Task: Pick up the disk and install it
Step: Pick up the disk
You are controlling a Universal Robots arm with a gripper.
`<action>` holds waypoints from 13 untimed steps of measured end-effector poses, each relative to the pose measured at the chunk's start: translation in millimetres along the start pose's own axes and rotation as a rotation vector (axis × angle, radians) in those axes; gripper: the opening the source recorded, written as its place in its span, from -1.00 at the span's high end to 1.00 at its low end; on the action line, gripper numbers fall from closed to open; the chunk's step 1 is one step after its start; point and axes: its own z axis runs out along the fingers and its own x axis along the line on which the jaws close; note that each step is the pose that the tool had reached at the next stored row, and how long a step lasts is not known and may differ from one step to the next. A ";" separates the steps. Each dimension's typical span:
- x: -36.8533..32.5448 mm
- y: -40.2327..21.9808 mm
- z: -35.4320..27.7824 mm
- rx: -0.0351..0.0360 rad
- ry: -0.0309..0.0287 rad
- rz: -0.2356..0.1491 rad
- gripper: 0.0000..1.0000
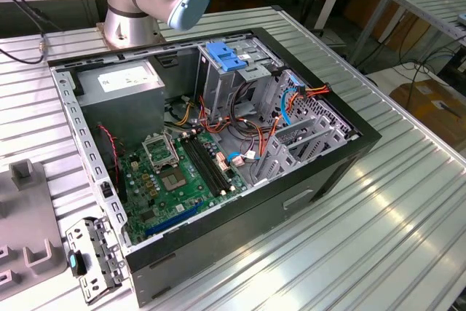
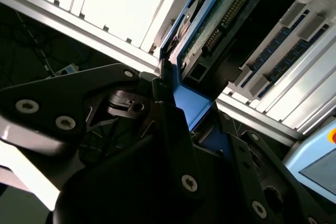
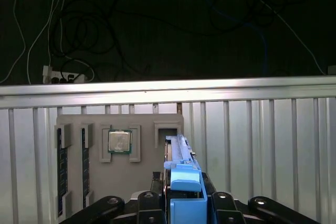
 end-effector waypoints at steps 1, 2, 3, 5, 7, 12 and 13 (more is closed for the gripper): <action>0.0 0.0 -0.5 -0.0001 -0.0003 0.000 0.26; 0.0 0.0 -0.8 0.0000 -0.0006 0.000 0.26; 0.0 0.0 -1.2 0.0000 -0.0008 0.000 0.26; 0.0 0.0 -2.0 -0.0001 -0.0014 0.000 0.26; -0.1 0.0 -2.9 -0.0001 -0.0018 0.000 0.26; -0.1 0.0 -4.9 0.0000 -0.0030 0.000 0.26; -0.1 0.0 -5.3 -0.0001 -0.0031 0.000 0.26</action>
